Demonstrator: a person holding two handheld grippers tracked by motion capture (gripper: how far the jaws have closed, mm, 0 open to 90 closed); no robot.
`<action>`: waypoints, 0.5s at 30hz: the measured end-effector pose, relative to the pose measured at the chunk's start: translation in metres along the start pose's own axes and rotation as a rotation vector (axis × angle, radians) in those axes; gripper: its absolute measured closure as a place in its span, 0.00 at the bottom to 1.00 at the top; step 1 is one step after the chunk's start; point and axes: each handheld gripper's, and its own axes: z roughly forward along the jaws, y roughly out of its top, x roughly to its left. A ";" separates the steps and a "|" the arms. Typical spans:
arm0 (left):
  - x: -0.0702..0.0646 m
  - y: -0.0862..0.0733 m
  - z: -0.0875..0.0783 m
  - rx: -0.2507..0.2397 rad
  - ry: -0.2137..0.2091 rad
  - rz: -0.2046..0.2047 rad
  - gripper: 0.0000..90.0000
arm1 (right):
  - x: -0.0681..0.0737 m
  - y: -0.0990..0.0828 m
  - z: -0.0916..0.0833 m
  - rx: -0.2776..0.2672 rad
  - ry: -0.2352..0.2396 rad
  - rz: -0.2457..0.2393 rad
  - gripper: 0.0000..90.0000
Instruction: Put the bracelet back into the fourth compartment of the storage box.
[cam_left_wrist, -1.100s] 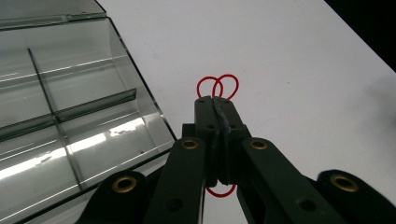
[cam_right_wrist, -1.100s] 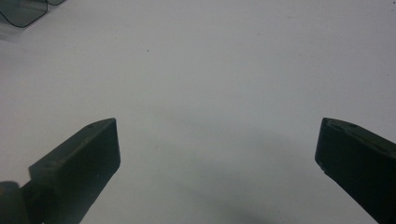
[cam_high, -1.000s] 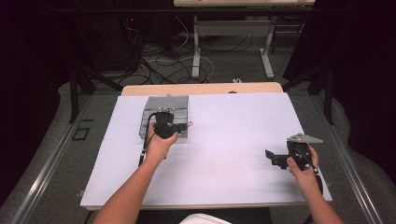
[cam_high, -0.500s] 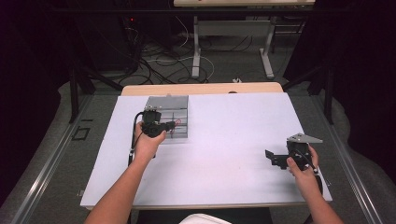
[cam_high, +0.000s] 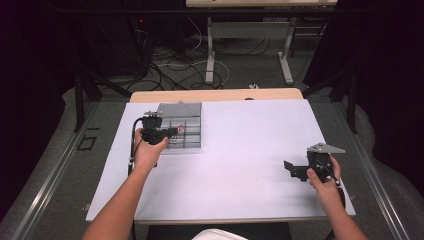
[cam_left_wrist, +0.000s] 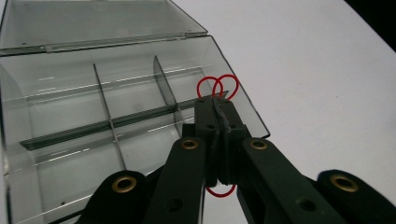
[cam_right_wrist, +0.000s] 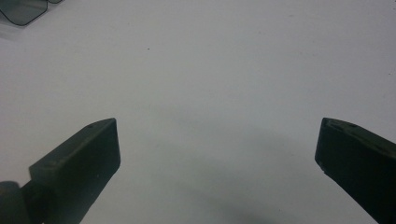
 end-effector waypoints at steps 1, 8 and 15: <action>0.001 0.000 -0.001 0.006 0.005 0.003 1.00 | 0.000 0.000 0.000 0.001 0.000 -0.001 0.00; 0.010 0.003 -0.006 0.020 0.038 0.030 1.00 | 0.000 0.000 0.000 0.001 0.000 -0.005 0.00; 0.017 0.003 -0.007 0.041 0.059 0.060 1.00 | 0.001 0.000 0.000 0.005 0.002 -0.010 0.00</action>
